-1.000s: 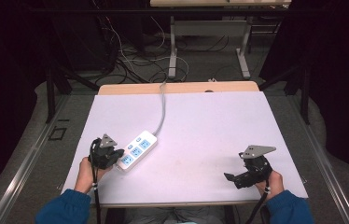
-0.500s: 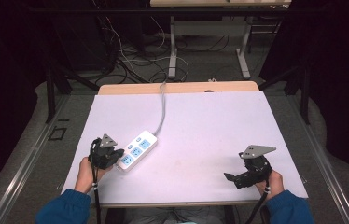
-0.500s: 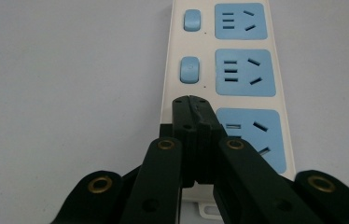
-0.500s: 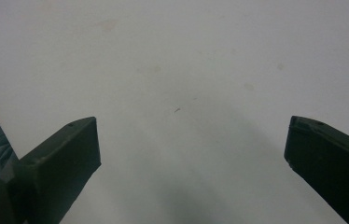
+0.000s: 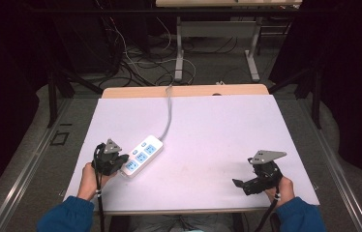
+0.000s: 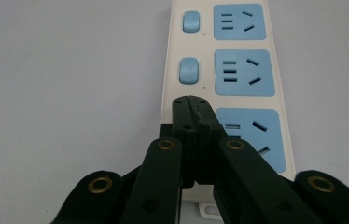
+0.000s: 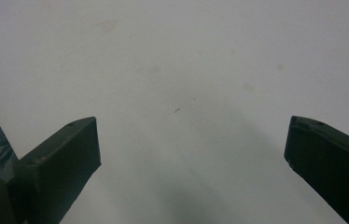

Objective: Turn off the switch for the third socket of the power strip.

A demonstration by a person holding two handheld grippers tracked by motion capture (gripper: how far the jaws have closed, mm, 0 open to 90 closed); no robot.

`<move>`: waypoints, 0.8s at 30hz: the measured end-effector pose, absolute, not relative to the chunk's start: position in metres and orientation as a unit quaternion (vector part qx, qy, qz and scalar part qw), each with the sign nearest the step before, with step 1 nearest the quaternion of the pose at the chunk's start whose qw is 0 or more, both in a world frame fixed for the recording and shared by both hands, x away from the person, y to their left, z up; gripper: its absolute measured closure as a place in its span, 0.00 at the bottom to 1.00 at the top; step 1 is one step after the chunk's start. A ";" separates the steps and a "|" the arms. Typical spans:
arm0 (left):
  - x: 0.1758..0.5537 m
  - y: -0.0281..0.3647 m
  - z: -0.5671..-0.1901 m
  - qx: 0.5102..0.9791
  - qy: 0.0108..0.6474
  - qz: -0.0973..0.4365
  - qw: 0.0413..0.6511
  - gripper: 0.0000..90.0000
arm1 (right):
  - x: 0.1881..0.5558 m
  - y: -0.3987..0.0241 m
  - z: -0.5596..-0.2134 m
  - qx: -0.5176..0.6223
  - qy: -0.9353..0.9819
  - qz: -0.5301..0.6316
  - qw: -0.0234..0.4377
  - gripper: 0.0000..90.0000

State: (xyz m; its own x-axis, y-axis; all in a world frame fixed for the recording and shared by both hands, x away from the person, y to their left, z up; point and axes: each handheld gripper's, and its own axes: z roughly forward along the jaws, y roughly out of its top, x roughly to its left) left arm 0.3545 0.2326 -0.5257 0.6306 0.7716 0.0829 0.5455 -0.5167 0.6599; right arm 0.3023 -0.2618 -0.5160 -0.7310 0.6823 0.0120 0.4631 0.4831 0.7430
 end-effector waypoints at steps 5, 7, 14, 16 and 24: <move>0.355 0.232 -0.527 0.848 0.388 0.188 0.309 1.00 | 0.303 -0.262 -0.516 0.332 0.851 0.381 0.146 0.03; 0.355 0.232 -0.527 0.848 0.388 0.188 0.310 1.00 | 0.303 -0.262 -0.516 0.333 0.850 0.381 0.145 0.03; 0.353 0.233 -0.522 0.836 0.389 0.198 0.331 0.96 | 0.302 -0.262 -0.516 0.337 0.849 0.381 0.144 0.03; 0.353 0.234 -0.520 0.838 0.383 0.199 0.335 0.86 | 0.302 -0.262 -0.516 0.337 0.850 0.378 0.143 0.03; 0.351 0.235 -0.515 0.830 0.393 0.207 0.338 0.42 | 0.302 -0.262 -0.516 0.337 0.849 0.381 0.143 0.03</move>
State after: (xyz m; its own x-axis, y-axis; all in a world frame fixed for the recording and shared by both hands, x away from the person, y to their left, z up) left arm 0.3515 0.2351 -0.5148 0.6056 0.7920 0.0775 0.5128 -0.4629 0.7230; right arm 0.3022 -0.2619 -0.5161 -0.7317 0.6815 0.0147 0.4634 0.4815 0.7440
